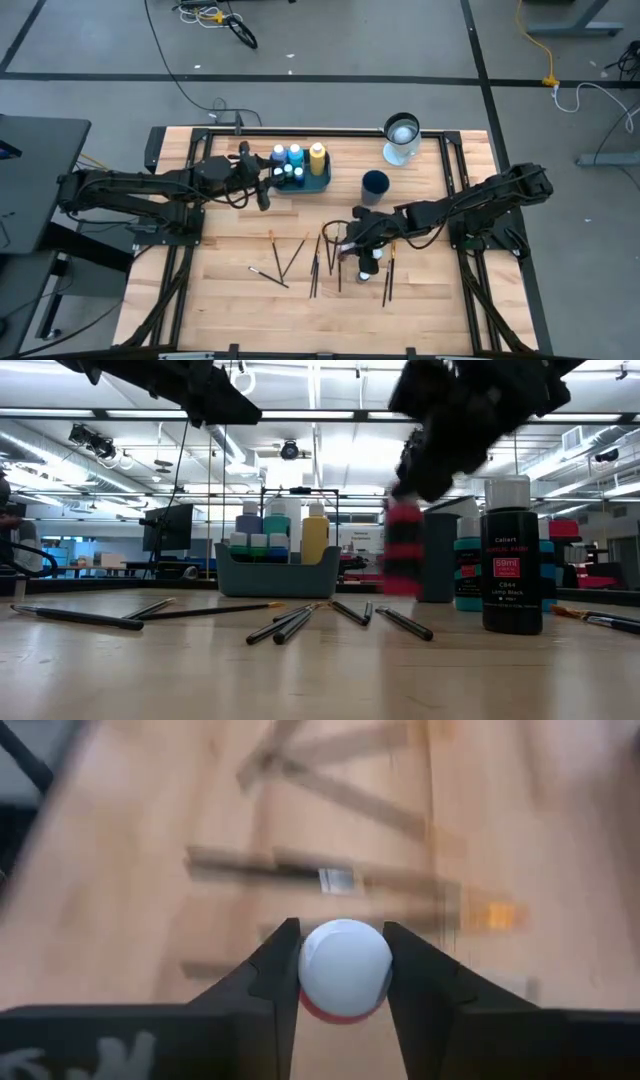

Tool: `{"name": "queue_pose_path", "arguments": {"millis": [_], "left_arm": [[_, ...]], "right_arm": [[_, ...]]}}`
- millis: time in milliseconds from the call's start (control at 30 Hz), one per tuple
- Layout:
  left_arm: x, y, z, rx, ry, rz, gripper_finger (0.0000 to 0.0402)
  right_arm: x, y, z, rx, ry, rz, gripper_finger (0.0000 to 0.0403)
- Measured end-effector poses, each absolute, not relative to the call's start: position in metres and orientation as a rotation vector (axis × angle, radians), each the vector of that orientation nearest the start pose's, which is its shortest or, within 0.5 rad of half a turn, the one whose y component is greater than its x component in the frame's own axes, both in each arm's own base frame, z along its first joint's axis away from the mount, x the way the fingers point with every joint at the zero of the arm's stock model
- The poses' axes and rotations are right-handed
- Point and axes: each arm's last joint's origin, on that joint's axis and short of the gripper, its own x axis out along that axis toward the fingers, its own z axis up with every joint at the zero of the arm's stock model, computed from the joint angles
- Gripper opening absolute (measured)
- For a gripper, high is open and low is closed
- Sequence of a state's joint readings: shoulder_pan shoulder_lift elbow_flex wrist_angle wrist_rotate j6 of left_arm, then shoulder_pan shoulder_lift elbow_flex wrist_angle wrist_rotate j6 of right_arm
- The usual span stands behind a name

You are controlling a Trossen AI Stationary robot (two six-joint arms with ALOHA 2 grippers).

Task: Pick & Place Paint Supplies
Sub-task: Put the orange paint bottle into the blue bin

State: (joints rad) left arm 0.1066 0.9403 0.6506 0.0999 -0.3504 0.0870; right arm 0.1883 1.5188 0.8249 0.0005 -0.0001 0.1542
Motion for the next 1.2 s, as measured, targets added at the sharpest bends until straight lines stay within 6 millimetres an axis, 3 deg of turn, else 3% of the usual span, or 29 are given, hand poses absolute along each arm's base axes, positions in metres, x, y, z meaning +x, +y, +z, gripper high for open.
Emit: {"name": "queue_pose_path", "arguments": {"millis": [133,267,400,533,633,933,1200], "left_arm": [[0.201,0.032,0.294,0.139,0.176,0.454,0.0153],[0.191,0.031,0.302,0.142,0.131,0.472,0.0153],[0.181,0.03,0.311,0.16,0.089,0.474,0.0153],[0.173,0.029,0.317,0.156,0.051,0.477,0.0153],[0.17,0.029,0.319,0.153,0.037,0.479,0.0153],[0.17,0.029,0.319,0.151,0.038,0.479,0.0153],[0.17,0.029,0.316,0.155,0.068,0.476,0.0153]], "right_arm": [[0.31,0.055,0.226,-0.005,0.54,0.123,0.0115],[0.322,0.044,0.259,-0.121,0.437,-0.006,0.0127],[0.334,0.026,0.29,-0.212,0.354,-0.102,0.0127],[0.345,0.001,0.305,-0.291,0.339,-0.05,0.0121],[0.356,-0.023,0.302,-0.291,0.381,-0.088,0.0121],[0.394,-0.098,0.266,-0.199,0.629,-0.188,0.0122],[0.408,-0.13,0.218,-0.105,0.767,-0.17,0.0122]]}}
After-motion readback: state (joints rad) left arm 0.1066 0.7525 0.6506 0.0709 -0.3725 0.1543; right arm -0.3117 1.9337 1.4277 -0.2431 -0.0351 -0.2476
